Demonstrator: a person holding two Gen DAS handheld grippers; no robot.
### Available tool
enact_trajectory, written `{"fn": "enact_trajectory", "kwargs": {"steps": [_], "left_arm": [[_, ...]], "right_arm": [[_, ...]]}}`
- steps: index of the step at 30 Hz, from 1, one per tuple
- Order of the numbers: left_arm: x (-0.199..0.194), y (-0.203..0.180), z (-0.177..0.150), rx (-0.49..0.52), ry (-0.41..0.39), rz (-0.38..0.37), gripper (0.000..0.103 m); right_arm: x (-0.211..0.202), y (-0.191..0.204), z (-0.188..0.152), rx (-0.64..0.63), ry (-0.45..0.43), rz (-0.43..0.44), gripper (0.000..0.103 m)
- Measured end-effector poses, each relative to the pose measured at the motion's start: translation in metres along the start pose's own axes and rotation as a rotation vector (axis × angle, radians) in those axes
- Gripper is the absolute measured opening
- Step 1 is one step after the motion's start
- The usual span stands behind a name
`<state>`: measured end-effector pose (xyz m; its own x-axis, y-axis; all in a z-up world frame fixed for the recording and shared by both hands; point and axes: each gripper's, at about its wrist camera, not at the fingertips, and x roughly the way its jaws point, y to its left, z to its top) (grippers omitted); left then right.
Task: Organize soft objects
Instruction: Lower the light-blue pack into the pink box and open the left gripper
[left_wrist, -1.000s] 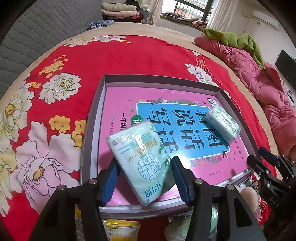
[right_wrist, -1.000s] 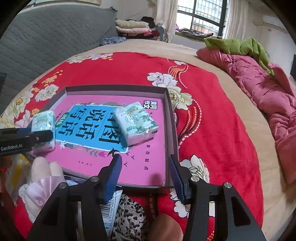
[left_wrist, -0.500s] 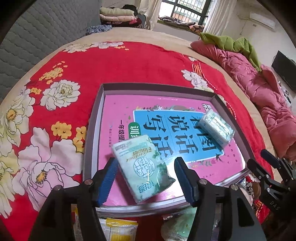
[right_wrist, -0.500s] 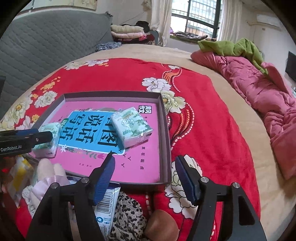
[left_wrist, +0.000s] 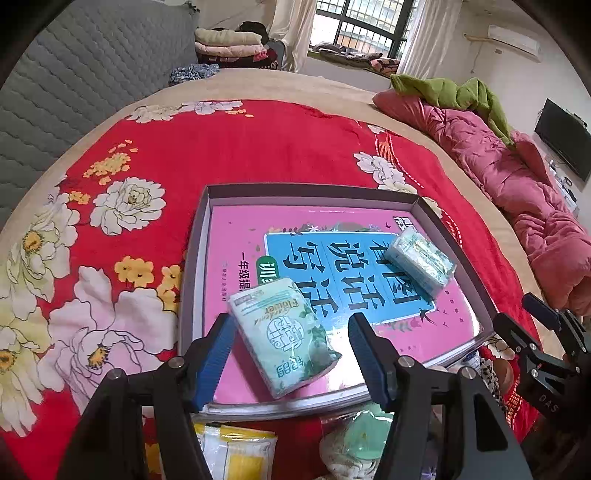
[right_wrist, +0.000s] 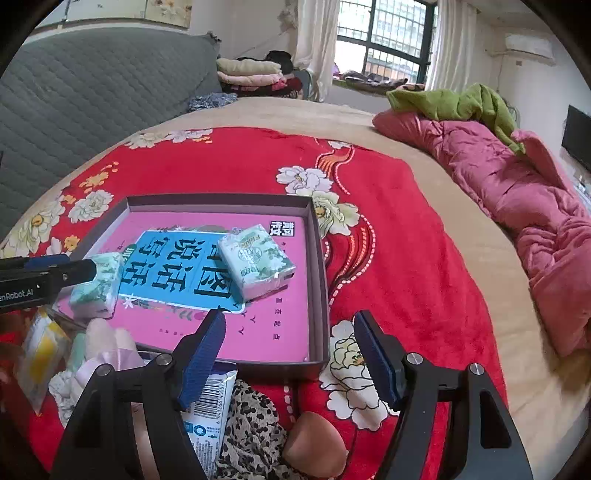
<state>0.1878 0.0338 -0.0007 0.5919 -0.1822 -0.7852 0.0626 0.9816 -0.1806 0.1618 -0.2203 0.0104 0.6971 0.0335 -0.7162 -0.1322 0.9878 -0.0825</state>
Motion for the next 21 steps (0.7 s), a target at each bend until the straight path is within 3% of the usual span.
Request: {"fn": "enact_trajectory", "kwargs": {"steps": [15, 21], "left_arm": [[-0.059, 0.037, -0.006, -0.062, -0.122, 0.064, 0.064], [-0.072, 0.041, -0.018, -0.064, -0.127, 0.098, 0.064]], "right_arm": [[-0.034, -0.005, 0.002, 0.013, -0.075, -0.007, 0.075], [-0.052, -0.013, -0.003, 0.019, -0.102, -0.004, 0.075]]}}
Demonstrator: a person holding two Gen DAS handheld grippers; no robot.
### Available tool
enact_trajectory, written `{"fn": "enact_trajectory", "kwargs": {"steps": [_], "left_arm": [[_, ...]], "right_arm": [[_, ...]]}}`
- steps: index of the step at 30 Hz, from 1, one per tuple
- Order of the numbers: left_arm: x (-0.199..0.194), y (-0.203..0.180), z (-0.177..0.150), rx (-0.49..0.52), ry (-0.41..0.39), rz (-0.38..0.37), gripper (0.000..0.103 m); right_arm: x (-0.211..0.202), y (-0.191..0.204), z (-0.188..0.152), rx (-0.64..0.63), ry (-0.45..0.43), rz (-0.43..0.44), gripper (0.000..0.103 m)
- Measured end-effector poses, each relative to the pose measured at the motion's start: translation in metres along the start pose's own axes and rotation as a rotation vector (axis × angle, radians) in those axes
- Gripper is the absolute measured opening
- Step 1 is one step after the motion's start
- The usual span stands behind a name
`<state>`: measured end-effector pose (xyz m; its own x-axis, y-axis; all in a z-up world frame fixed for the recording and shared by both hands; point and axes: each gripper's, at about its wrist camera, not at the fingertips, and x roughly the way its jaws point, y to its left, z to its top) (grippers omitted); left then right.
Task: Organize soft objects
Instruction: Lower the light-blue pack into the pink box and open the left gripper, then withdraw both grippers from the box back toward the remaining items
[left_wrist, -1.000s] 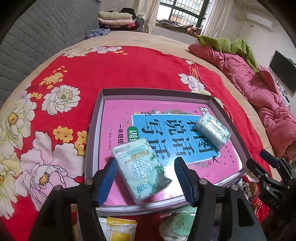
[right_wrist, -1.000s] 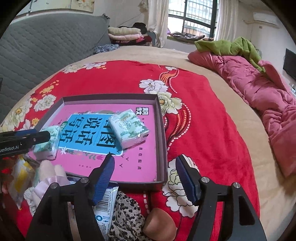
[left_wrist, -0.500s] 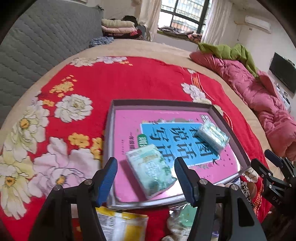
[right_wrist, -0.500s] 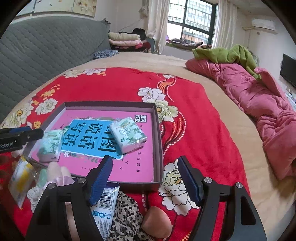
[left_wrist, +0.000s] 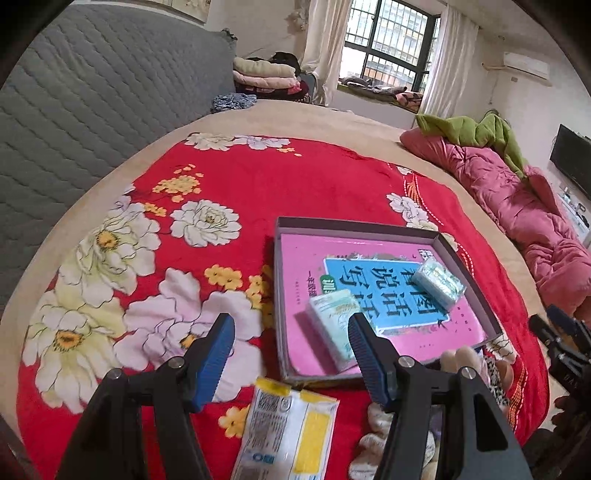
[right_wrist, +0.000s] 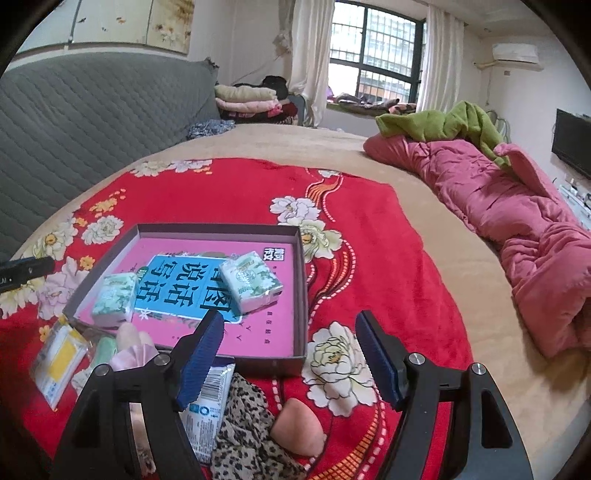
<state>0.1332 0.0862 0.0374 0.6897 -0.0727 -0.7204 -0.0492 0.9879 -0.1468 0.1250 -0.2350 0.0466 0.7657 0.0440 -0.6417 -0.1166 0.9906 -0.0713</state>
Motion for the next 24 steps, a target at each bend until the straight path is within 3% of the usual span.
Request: {"fn": "enact_trajectory", "kwargs": {"steps": [8, 24], "left_arm": [[-0.017, 0.005, -0.017, -0.034, -0.017, 0.012, 0.064], [-0.041, -0.009, -0.058, 0.015, 0.016, 0.032, 0.064]], "right_arm": [[-0.027, -0.018, -0.006, 0.039, -0.037, 0.0, 0.075], [-0.072, -0.022, -0.023, 0.047, -0.089, 0.043, 0.075]]}}
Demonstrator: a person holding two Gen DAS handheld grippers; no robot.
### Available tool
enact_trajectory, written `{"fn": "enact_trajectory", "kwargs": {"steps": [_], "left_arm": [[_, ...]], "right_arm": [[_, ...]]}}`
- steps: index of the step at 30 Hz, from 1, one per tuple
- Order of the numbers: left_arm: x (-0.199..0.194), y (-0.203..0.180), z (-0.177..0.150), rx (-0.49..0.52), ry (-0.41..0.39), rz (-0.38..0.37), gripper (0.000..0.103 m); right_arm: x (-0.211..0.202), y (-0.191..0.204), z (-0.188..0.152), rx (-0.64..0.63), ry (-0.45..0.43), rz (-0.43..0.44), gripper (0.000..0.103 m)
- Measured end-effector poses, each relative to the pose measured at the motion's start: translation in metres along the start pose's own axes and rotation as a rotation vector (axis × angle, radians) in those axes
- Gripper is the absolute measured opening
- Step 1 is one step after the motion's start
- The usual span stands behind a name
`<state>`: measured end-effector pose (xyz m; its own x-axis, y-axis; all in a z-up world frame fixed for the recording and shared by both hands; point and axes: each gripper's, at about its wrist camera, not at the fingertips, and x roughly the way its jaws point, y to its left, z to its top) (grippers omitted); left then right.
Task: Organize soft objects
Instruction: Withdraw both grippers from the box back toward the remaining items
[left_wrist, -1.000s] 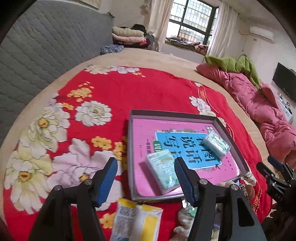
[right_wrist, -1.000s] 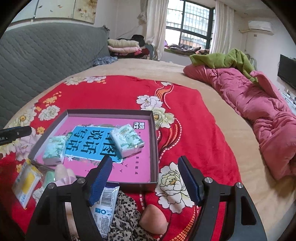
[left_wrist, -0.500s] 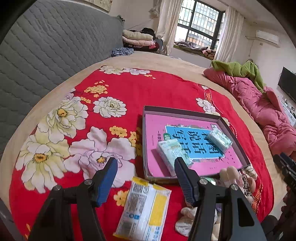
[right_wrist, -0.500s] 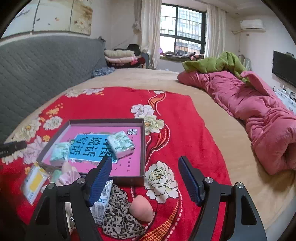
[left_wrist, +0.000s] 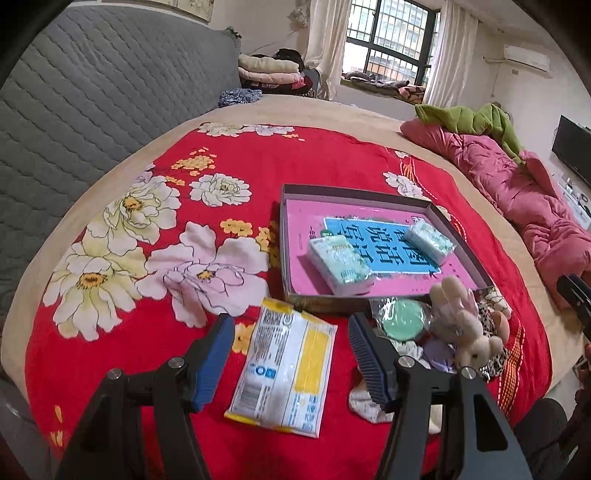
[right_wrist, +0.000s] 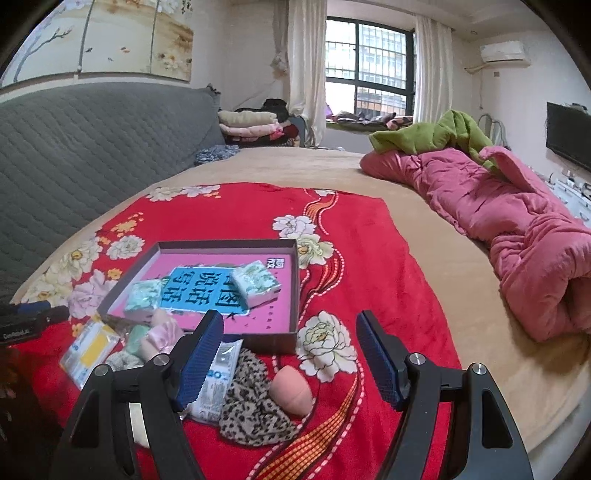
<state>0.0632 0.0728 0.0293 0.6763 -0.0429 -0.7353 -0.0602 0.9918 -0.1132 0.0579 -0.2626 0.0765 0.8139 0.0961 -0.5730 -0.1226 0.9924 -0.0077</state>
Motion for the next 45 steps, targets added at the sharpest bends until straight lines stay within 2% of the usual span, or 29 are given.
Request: {"fn": "enact_trajectory", "kwargs": {"steps": [13, 22, 33, 45], "left_arm": [[-0.009, -0.008, -0.022, 0.019, 0.03, 0.018, 0.064], [-0.012, -0.011, -0.029, 0.038, 0.053, 0.01, 0.064], [-0.022, -0.016, -0.039, 0.05, 0.064, -0.007, 0.064], [-0.005, -0.007, -0.042, 0.037, 0.124, -0.026, 0.064]], "right_arm": [[-0.019, 0.029, -0.024, -0.024, 0.001, 0.064, 0.075], [-0.028, 0.062, -0.04, -0.092, 0.017, 0.13, 0.075], [-0.036, 0.083, -0.053, -0.131, 0.039, 0.189, 0.076], [-0.033, 0.098, -0.068, -0.169, 0.082, 0.233, 0.076]]}}
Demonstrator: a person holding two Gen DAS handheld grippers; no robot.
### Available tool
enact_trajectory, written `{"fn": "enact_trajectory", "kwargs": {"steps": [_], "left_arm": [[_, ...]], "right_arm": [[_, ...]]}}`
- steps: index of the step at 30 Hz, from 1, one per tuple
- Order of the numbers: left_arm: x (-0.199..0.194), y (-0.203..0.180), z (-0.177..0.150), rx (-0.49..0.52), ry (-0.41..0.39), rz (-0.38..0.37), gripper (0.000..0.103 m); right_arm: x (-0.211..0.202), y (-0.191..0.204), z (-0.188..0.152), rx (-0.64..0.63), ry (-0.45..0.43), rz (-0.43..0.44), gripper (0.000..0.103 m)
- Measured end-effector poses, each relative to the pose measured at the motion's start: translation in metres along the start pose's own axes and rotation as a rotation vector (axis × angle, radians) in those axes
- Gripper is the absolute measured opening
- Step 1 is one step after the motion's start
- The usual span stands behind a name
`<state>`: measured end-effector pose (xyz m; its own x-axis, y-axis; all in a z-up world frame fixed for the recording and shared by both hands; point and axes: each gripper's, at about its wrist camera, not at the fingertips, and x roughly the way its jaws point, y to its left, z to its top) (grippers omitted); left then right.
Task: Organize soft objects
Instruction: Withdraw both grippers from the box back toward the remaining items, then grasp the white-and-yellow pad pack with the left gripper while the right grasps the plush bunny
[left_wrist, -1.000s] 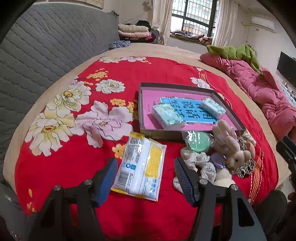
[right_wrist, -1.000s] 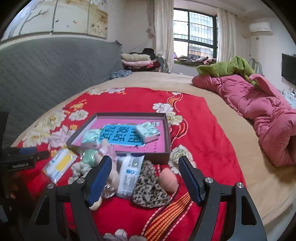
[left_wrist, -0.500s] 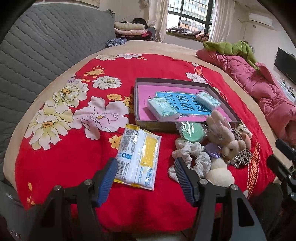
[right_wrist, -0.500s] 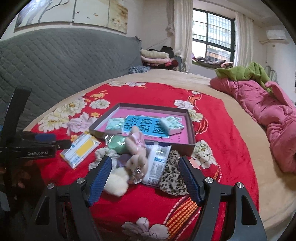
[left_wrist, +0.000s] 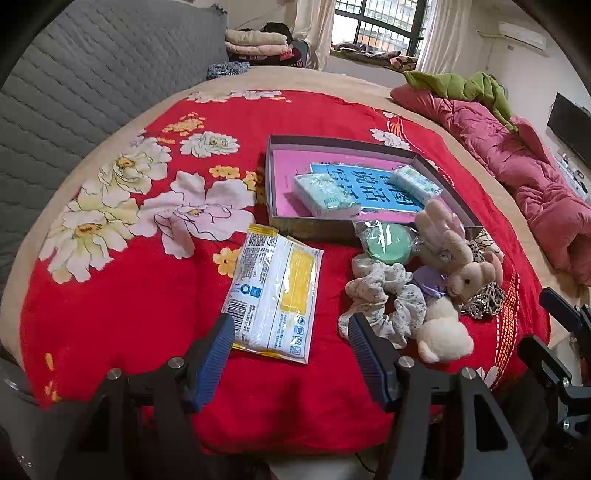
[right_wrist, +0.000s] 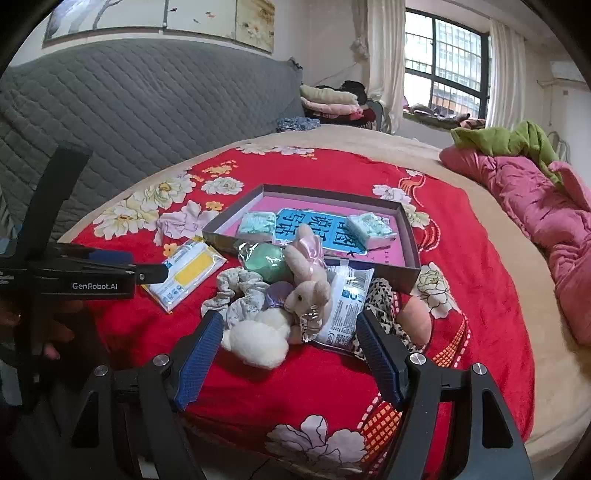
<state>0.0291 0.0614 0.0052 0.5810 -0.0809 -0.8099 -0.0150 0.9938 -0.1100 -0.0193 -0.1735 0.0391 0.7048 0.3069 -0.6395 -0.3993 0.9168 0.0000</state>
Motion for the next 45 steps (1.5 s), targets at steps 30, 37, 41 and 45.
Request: {"fn": "enact_trajectory", "kwargs": {"steps": [30, 37, 41, 45], "left_arm": [[0.069, -0.001, 0.016, 0.095, 0.113, 0.072, 0.066], [0.079, 0.0, 0.018, 0.097, 0.132, 0.072, 0.068], [0.084, 0.001, 0.019, 0.094, 0.141, 0.068, 0.068], [0.088, 0.0, 0.021, 0.1, 0.146, 0.072, 0.068]], "right_arm": [[0.047, -0.017, -0.003, 0.043, 0.049, 0.0, 0.076], [0.069, -0.024, 0.006, 0.079, 0.053, -0.029, 0.076], [0.079, -0.028, 0.008, 0.087, 0.06, -0.03, 0.076], [0.085, -0.028, 0.008, 0.076, 0.059, -0.035, 0.076]]}}
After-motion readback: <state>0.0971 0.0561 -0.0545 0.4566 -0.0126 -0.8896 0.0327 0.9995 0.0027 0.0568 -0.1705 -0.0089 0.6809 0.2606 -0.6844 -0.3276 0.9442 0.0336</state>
